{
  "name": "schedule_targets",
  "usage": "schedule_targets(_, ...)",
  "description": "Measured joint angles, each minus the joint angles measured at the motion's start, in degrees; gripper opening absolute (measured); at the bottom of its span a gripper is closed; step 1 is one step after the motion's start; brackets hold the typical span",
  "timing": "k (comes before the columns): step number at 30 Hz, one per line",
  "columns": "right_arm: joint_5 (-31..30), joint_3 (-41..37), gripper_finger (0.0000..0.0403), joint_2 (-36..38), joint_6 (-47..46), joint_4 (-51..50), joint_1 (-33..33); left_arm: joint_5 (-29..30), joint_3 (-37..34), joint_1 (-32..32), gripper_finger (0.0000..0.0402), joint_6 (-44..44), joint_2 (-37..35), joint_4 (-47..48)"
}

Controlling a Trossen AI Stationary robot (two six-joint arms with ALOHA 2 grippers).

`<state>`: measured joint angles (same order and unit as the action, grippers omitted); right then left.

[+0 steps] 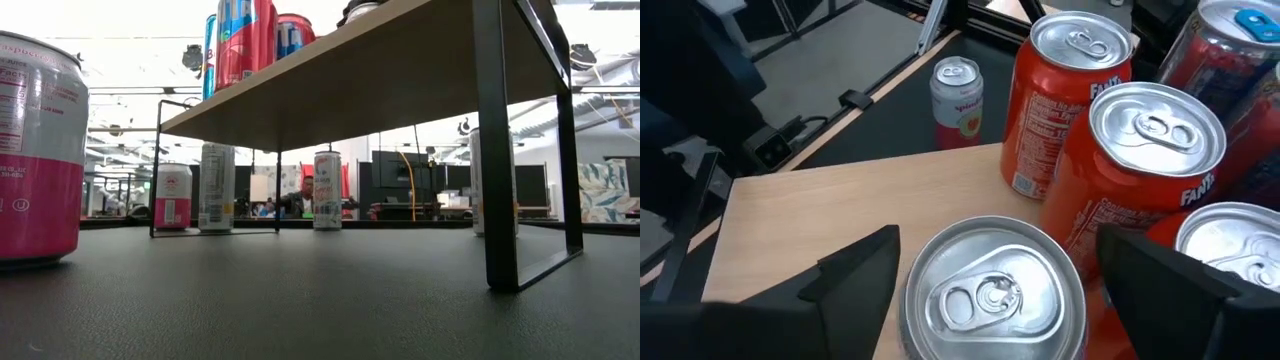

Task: Place canned beverage on shelf
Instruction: Put the bottom pink soda can on the shelf aligned with the other pink soda can

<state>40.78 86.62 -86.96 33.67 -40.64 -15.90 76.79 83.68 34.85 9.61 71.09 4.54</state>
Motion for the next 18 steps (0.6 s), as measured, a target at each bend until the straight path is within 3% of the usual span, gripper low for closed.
schedule_targets(12,2.9,0.1,0.0314,5.8,-13.8,0.6,0.0,-0.2,0.0,2.1,0.0365,6.7,0.0,4.7)
schedule_targets(18,3.0,0.1,0.0314,9.0,-30.3,3.7,0.6,-0.5,0.0,5.4,0.0365,9.9,0.3,9.1)
